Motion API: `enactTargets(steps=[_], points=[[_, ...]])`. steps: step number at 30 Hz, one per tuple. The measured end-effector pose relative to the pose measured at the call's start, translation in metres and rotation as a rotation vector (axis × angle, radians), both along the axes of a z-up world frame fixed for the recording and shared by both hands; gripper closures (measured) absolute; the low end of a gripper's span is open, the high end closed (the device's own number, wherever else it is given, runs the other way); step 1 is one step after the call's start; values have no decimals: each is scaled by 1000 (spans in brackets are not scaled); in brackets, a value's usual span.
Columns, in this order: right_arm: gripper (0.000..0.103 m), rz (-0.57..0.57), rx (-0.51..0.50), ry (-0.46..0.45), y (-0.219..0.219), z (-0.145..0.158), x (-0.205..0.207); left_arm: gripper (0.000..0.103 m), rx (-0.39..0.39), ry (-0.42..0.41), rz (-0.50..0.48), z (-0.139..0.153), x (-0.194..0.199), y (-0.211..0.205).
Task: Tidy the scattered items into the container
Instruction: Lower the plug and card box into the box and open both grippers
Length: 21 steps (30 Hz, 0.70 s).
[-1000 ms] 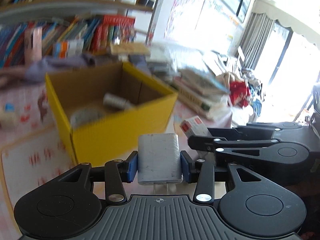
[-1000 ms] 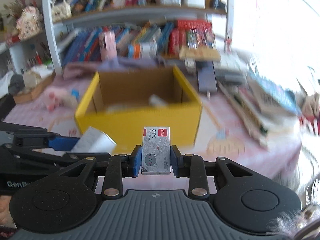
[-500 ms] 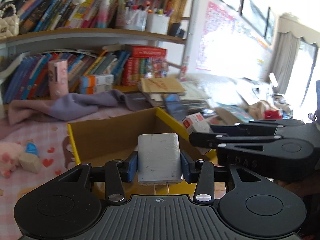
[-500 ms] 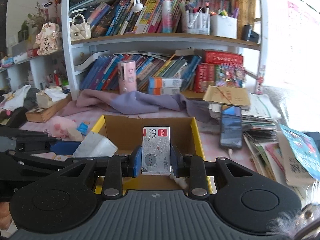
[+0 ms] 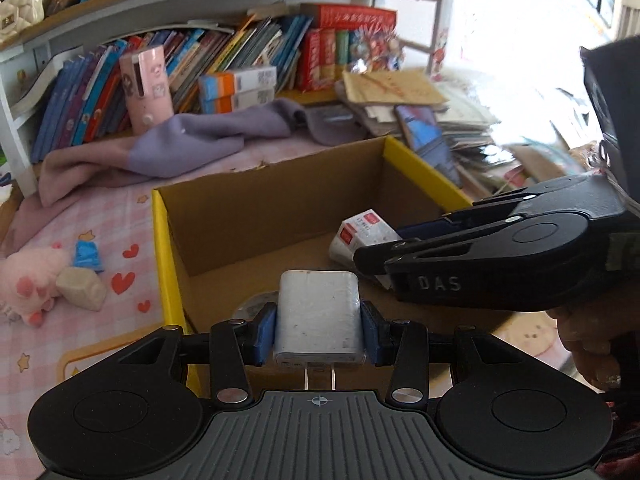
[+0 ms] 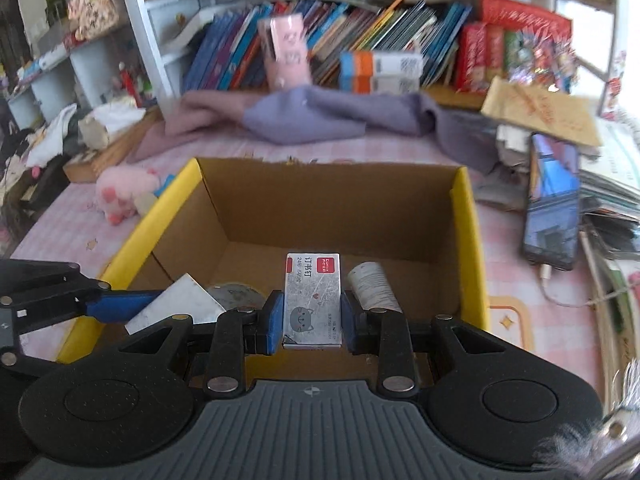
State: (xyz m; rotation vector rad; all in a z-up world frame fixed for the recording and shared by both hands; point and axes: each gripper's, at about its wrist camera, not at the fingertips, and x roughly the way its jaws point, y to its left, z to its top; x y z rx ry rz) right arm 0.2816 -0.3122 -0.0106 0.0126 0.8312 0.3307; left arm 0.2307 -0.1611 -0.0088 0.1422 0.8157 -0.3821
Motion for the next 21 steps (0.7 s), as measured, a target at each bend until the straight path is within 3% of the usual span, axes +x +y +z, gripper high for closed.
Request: enactTargets(steps=[9,18,19,21], points=[[75,27,-18,108,6,-16,55,61,43,83,12,-19,21,-11],[74,49,-33,140,12,-21,64,58,71,64,37,-23,27,-15],[73,43,-26,129,10,-20,64,56,74,55,38,-22,27,-16],[59,35,-7,102,8,-16,61,48,64,48,31,-20,25,-16]])
